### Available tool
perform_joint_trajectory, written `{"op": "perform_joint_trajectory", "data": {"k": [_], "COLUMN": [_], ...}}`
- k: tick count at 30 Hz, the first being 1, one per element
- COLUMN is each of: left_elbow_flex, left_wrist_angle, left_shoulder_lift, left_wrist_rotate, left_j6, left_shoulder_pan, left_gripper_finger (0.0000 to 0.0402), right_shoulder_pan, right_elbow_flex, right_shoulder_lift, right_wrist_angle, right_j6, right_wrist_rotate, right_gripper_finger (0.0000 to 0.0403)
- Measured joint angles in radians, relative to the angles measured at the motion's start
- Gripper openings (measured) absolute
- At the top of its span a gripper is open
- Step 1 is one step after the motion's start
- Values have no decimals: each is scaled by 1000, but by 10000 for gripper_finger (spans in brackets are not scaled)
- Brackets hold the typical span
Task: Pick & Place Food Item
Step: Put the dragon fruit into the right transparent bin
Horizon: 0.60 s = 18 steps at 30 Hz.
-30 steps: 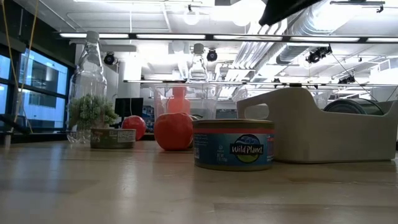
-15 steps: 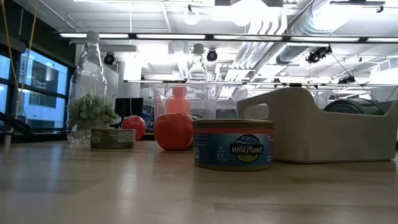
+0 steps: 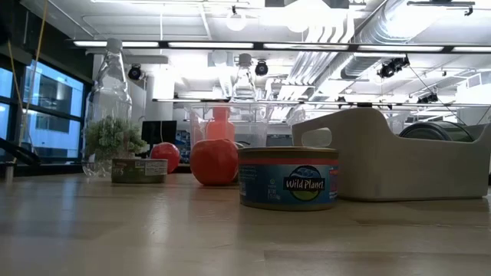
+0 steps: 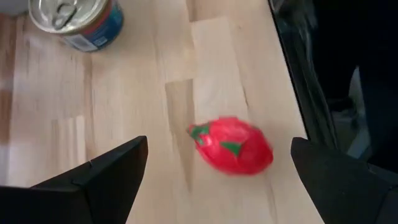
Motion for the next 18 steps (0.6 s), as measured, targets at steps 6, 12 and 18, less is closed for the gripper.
{"op": "perform_joint_trajectory", "data": {"k": [6,12,18], "left_elbow_flex": [0,0,0], "left_wrist_angle": [27,35,39], "left_shoulder_lift": [-4,-2,-2], "left_wrist_rotate": [-24,-21,-73], "left_j6": [-451,-500,-548], "left_shoulder_pan": [40,65,107], "left_gripper_finger": [386,386,386], "right_shoulder_pan": [-18,-29,-29], "right_elbow_flex": [0,0,0], "right_shoulder_lift": [0,0,0], "right_wrist_angle": [2,-43,-42], "right_j6": [-88,-114,-106], "right_wrist_rotate": [0,-53,-57], "right_gripper_finger": [113,113,113]}}
